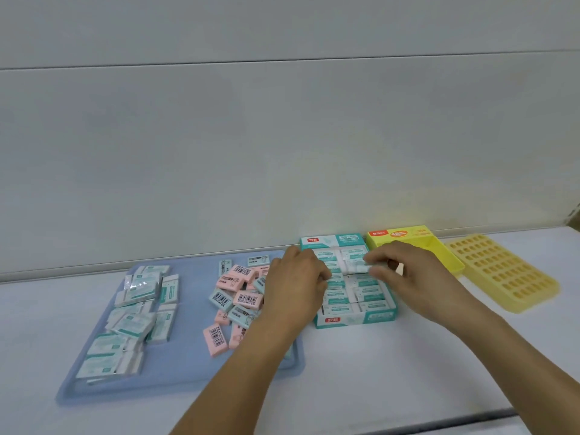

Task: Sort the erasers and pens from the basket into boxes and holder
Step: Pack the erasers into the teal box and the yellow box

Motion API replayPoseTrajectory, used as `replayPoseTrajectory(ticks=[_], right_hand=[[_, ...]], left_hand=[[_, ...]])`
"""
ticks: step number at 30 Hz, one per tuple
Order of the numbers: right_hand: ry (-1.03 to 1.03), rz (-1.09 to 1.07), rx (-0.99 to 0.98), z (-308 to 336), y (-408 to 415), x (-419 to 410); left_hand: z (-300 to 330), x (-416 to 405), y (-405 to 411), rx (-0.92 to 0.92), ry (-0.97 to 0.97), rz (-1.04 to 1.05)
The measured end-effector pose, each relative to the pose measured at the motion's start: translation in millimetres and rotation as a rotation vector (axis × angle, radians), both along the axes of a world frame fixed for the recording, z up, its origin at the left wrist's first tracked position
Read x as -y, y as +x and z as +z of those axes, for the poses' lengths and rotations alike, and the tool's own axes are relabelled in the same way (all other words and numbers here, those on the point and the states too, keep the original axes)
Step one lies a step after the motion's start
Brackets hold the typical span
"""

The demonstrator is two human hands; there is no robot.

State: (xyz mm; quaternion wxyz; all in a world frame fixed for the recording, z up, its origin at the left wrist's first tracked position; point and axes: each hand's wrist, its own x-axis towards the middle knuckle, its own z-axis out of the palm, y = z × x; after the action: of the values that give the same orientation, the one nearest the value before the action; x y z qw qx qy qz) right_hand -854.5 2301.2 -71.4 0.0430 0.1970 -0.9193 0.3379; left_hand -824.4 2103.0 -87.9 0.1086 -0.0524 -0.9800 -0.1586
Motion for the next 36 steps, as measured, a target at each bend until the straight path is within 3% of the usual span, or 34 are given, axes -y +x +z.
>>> replayPoseTrajectory(ticks=[4, 11, 15, 17, 22, 26, 28, 31, 33, 36], right_hand=[[0.386, 0.048, -0.165, -6, -2, 1], [0.365, 0.069, -0.207, -14, -9, 10], [0.476, 0.057, -0.212, -13, -8, 13], [0.419, 0.062, -0.247, -10, -4, 19], [0.026, 0.221, -0.303, 4, 17, 64], [-0.004, 0.453, -0.219, 10, 34, 128], [0.06, 0.551, -0.19, 10, 40, 164], [0.28, 0.639, -0.144, 9, 46, 213], [0.412, 0.684, -0.139, 8, 50, 235], [0.506, 0.755, -0.091, 3, 56, 256]], left_hand=[[-6, -2, 3, -0.026, 0.052, 0.029], [-11, 0, 2, -0.041, 0.09, 0.031], [-3, 1, 4, -0.013, 0.096, 0.002], [3, 6, 14, -0.084, 0.177, -0.007], [12, 49, 63, -0.297, 0.448, 0.042], [13, 113, 103, -0.332, 0.418, 0.233], [11, 148, 118, -0.293, 0.351, 0.392], [9, 183, 130, -0.059, 0.195, 0.612], [6, 189, 132, 0.075, 0.119, 0.651], [3, 190, 129, 0.125, 0.116, 0.646]])
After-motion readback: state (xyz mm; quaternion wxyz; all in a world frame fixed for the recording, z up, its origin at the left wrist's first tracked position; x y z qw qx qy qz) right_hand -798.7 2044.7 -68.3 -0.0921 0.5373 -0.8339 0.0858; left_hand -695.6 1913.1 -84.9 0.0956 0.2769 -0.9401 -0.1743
